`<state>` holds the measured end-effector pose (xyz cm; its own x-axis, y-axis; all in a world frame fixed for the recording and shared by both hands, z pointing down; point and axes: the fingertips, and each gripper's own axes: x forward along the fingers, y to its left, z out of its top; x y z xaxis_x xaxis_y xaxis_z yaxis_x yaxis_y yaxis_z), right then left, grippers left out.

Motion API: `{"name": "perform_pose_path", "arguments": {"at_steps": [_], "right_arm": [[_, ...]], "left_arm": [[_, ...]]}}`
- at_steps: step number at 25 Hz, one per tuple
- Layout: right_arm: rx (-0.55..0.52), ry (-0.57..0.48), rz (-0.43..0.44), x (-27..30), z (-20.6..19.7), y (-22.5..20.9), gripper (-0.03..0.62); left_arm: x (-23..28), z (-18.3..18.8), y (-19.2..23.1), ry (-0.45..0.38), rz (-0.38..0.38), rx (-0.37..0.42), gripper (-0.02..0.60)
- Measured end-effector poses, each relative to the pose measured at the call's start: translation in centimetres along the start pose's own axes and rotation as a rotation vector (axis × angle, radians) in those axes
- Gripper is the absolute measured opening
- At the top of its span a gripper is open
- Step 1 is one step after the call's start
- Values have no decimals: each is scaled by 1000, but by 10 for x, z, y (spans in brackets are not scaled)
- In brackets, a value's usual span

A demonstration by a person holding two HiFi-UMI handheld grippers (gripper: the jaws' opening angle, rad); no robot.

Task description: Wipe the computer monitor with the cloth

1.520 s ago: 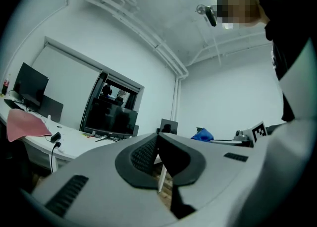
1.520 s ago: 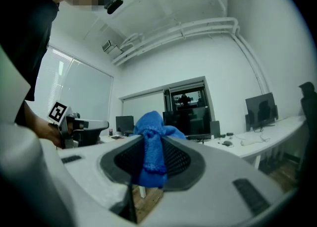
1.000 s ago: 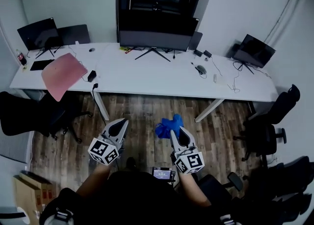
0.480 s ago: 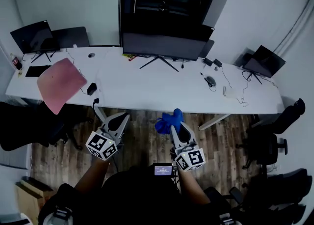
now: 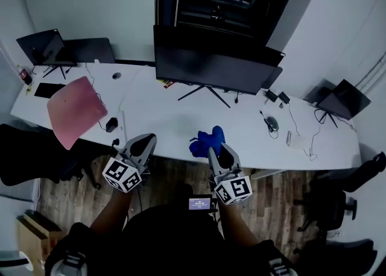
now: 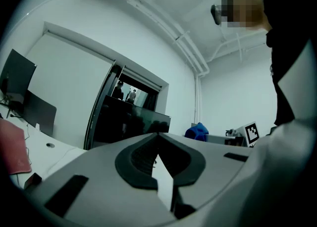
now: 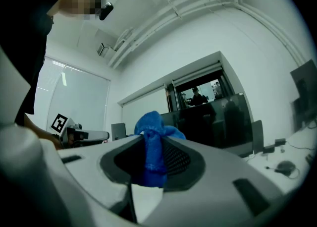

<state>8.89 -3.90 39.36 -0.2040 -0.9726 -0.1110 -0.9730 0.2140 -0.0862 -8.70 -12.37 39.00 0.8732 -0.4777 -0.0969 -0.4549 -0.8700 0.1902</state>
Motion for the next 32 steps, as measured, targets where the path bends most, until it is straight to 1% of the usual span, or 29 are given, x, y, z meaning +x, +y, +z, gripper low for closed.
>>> {"name": "perform_pose_path", "arguments": {"at_steps": [4, 8, 13, 18, 23, 25, 29, 30, 32], "right_arm": [[-13, -2, 78, 50, 19, -39, 103], [-35, -36, 145, 98, 39, -73, 103], [-65, -61, 262, 152, 57, -94, 103], [-117, -109, 377, 210, 87, -90, 103], [-198, -177, 451, 276, 131, -68, 103], [-252, -196, 464, 303, 149, -57, 103], [-381, -200, 469, 354, 177, -37, 103], [-422, -188, 464, 367, 181, -33, 103], [-510, -119, 449, 395, 182, -29, 103]], "left_arm": [[44, 15, 28, -25, 82, 2, -6], [82, 32, 52, -59, 147, 21, -6], [117, 44, 77, -79, 212, 70, -6], [143, 57, 98, -75, 248, 106, -6], [161, 75, 126, -75, 257, 140, -6], [167, 85, 140, -82, 252, 155, -6], [176, 107, 164, -91, 228, 174, -6], [178, 112, 169, -89, 222, 179, -6], [179, 120, 179, -90, 210, 186, -6]]}}
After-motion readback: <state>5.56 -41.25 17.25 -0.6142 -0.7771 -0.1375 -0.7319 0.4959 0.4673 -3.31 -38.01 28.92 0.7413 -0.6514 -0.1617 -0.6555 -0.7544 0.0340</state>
